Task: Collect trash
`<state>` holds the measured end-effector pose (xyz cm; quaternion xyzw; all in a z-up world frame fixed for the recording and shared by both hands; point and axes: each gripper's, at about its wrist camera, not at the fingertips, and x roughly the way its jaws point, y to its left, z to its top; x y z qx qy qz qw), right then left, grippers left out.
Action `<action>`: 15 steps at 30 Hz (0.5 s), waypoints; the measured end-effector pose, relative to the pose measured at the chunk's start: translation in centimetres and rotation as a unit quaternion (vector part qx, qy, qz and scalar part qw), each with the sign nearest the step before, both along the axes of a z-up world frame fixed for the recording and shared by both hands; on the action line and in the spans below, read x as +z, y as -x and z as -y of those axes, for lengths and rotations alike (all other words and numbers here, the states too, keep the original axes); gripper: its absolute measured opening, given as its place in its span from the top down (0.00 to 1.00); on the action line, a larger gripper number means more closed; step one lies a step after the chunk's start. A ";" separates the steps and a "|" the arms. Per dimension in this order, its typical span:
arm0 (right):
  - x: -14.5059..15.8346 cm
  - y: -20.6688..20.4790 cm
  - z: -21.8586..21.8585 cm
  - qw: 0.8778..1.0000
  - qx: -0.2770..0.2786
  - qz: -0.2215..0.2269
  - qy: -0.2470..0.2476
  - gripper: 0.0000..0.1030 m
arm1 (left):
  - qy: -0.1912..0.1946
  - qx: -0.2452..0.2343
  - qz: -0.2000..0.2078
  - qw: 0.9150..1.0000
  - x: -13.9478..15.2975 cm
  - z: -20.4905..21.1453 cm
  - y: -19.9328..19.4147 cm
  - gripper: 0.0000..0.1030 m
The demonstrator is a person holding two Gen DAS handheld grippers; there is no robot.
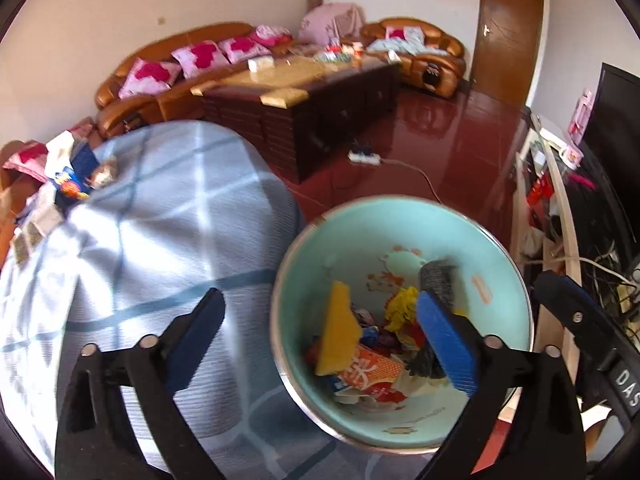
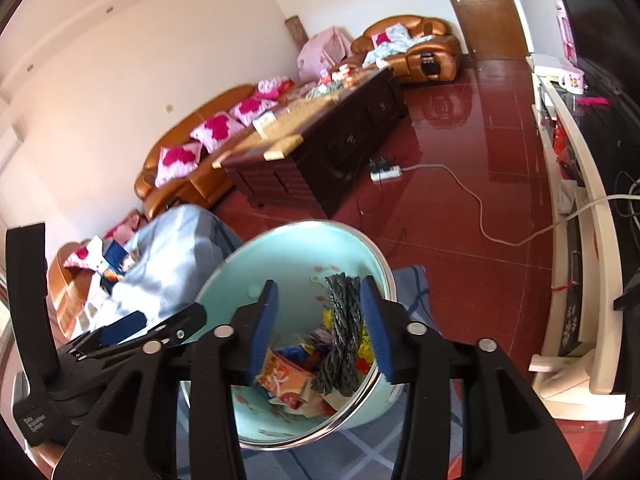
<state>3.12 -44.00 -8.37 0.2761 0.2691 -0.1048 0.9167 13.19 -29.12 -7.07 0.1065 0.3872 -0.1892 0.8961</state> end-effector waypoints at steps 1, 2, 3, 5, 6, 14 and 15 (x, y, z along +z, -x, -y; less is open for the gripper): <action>0.2 0.3 -0.2 1.000 -0.002 0.005 0.000 0.39 | -0.001 0.000 0.009 1.000 0.3 -0.3 0.3 0.06; 0.4 0.6 -0.4 1.000 -0.006 0.010 0.000 0.29 | -0.004 0.002 0.018 1.000 0.6 -0.7 0.7 0.06; 0.6 0.9 -0.6 1.000 -0.010 0.014 0.001 0.26 | -0.005 0.003 0.024 1.000 0.8 -1.1 0.9 0.06; 1.0 1.1 -1.5 1.000 -0.009 0.015 0.008 0.24 | -0.007 0.010 0.038 0.999 1.3 -2.1 1.4 0.06; 1.2 1.1 -1.8 1.000 -0.006 0.013 0.011 0.22 | -0.009 0.013 0.042 0.999 1.5 -2.5 1.5 0.06; 2.3 1.4 -6.0 0.999 0.005 -0.013 0.050 0.11 | -0.026 0.053 0.049 0.997 1.9 -7.9 2.7 0.06; 2.4 1.5 -6.5 0.999 0.009 -0.014 0.050 0.11 | -0.022 0.057 0.053 0.997 2.1 -8.7 3.1 0.06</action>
